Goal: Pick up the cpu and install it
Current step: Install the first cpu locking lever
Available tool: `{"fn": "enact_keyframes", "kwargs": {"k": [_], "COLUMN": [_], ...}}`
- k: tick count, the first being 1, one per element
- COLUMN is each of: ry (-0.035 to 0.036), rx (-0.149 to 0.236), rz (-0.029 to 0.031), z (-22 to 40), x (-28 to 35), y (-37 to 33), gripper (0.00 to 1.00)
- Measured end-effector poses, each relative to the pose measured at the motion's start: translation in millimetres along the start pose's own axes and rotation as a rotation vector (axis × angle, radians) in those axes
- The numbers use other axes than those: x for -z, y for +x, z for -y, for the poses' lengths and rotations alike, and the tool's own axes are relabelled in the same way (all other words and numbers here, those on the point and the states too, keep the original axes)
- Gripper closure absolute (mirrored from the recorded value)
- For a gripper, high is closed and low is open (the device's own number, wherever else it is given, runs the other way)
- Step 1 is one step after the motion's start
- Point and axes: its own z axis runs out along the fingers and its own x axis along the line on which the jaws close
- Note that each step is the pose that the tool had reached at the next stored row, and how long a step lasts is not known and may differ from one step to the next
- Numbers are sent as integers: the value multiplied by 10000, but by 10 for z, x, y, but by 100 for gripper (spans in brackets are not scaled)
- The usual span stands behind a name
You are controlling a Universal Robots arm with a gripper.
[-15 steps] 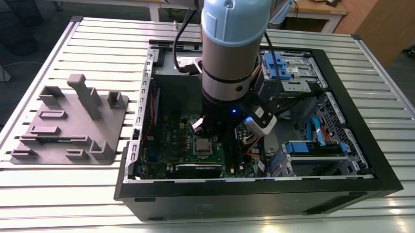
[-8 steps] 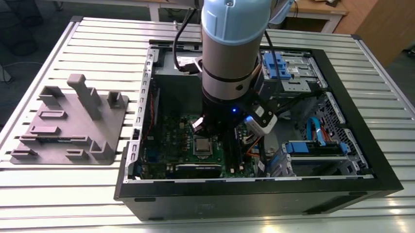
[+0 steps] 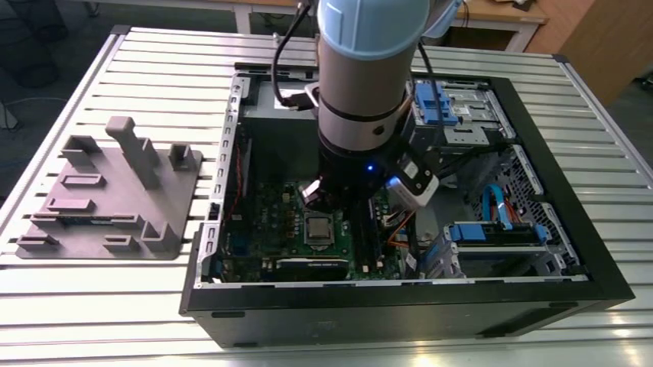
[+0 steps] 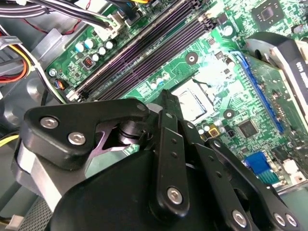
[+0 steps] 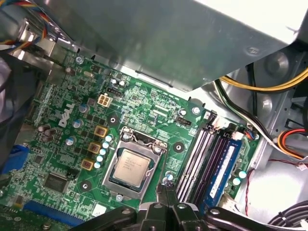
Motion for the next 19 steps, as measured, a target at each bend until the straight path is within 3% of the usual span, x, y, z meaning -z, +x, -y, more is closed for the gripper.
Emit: {"fn": "enact_keyframes", "kwargs": {"k": [7, 19], "ry": [3, 22], "rx": [1, 2], "rz": [-1, -9], "z": [-29, -80], "x": [35, 178], "y": [-14, -44], "gripper": [89, 89]}}
